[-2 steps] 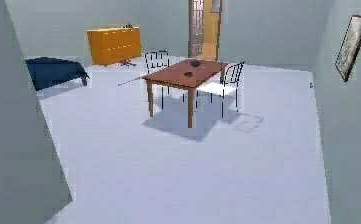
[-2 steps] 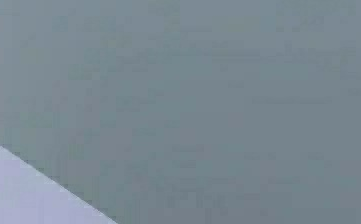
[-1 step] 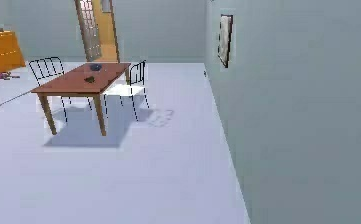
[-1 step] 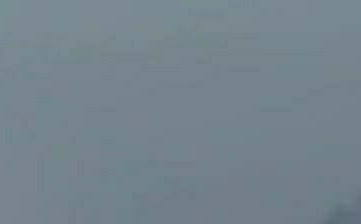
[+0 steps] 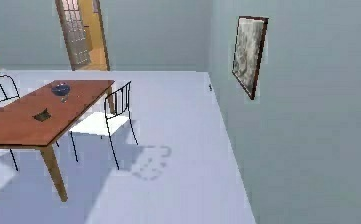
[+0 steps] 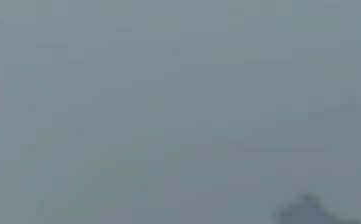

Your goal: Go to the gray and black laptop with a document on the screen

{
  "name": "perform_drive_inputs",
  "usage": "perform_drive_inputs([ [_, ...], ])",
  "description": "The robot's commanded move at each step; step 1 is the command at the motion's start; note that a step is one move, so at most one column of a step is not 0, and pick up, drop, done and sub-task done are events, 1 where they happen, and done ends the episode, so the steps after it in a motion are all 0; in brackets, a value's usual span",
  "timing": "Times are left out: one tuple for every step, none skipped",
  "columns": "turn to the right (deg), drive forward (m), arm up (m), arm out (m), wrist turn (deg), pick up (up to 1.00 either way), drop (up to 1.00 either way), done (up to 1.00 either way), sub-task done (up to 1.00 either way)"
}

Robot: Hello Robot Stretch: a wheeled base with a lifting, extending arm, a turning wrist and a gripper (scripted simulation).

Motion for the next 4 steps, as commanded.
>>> perform_drive_inputs([
  [3.0,0.00,0.00,0.00,0.0,0.00,0.00,0.00,0.00],
  [0.0,0.65,0.00,0.00,0.0,0.00,0.00,0.00,0.00],
  [0.0,1.00,0.00,0.00,0.0,0.00,0.00,0.00,0.00],
  [0.0,0.65,0.00,0.00,0.0,0.00,0.00,0.00,0.00],
])
